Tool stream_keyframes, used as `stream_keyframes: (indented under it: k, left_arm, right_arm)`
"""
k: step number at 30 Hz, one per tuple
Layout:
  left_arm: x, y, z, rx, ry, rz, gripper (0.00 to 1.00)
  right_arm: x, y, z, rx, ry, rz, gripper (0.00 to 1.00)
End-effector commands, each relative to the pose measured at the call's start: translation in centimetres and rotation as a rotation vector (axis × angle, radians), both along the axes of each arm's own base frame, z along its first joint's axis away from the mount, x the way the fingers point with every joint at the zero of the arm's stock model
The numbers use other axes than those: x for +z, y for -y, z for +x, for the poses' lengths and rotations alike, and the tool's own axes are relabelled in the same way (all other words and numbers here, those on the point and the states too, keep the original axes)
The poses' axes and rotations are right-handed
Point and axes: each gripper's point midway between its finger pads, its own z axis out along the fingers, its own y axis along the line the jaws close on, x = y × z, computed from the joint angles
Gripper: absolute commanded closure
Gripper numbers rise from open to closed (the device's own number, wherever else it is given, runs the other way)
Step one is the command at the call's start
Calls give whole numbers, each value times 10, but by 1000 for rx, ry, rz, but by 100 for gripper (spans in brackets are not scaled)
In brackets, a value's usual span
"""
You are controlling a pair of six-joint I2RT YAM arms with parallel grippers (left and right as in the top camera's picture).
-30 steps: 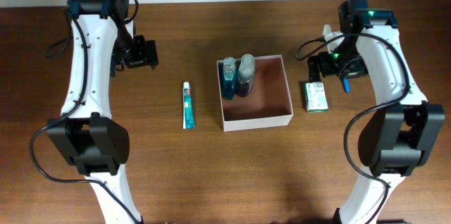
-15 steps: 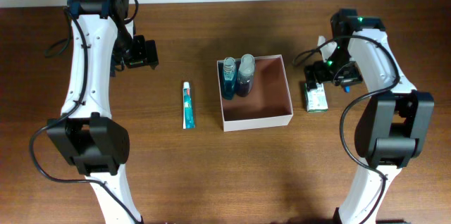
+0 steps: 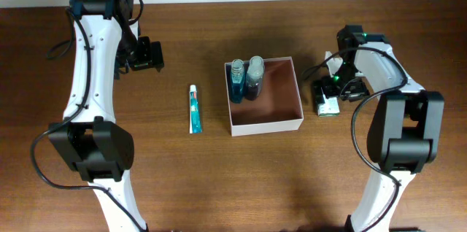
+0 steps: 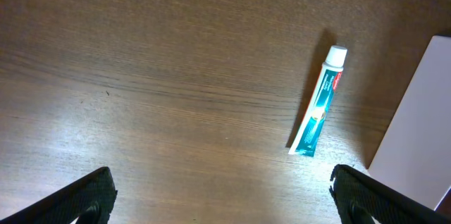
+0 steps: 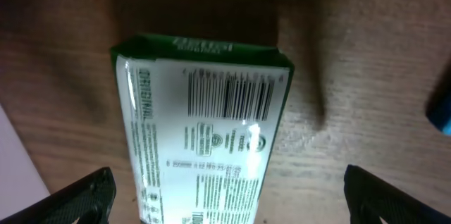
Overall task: Pack container
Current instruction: 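Lower the right gripper and close it on the Dettol bar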
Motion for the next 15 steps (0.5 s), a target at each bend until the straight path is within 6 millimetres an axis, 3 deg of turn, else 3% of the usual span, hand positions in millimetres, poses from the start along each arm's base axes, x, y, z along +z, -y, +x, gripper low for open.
stream_keyframes:
  k: [1,9,15]
  left_arm:
    - [13,-3,-2,18,33,6,1]
    - [13,-3,-2,18,33,6,1]
    - [13,-3,-2,18,33,6,1]
  right_arm:
    - [-8,3,-4,-4,-17,-8,2]
    - [-11,2,-3,-5,-9,-5,1]
    - [-25,2,-9,-9,-13,-5,1]
